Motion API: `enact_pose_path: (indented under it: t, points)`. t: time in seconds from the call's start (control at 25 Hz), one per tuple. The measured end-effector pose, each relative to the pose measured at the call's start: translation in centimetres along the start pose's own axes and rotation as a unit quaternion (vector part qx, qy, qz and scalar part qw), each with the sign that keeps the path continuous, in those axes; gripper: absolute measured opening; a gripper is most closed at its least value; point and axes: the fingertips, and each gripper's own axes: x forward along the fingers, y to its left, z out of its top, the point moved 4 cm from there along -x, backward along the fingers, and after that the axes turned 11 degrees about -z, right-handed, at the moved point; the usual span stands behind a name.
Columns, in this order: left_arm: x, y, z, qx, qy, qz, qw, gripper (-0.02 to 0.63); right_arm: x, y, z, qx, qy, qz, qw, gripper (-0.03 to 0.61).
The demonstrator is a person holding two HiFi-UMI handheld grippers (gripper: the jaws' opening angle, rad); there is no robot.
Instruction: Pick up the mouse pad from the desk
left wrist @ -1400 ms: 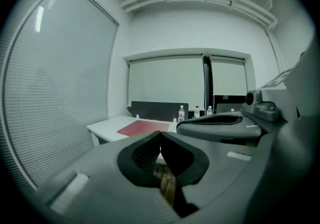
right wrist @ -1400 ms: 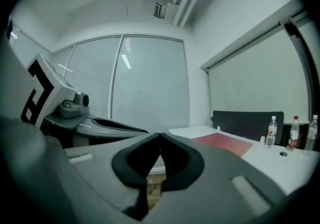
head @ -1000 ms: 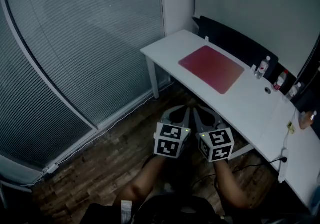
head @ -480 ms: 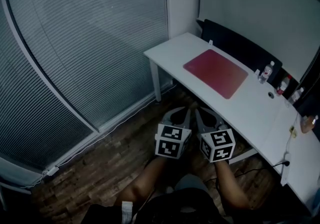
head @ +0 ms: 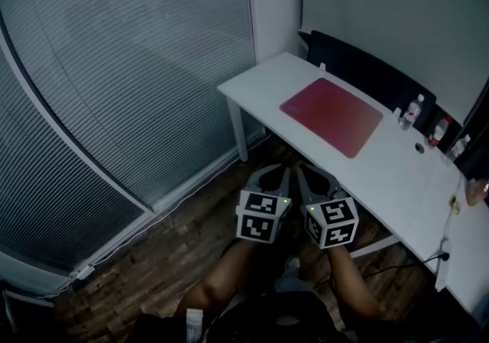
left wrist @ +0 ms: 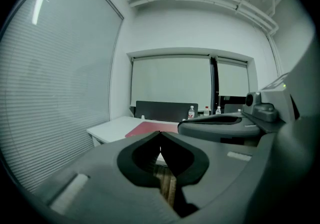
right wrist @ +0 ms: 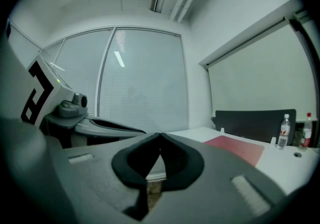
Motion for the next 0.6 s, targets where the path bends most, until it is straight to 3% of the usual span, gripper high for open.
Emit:
enact_pose_path:
  t: [0.6]
  points:
    - [11.8,3.8,2.0,0.002,0.016,0.001,0.9999,0.005,9.0,-8.5,-0.1,0.008,0.008,0.005,1.0,0.002]
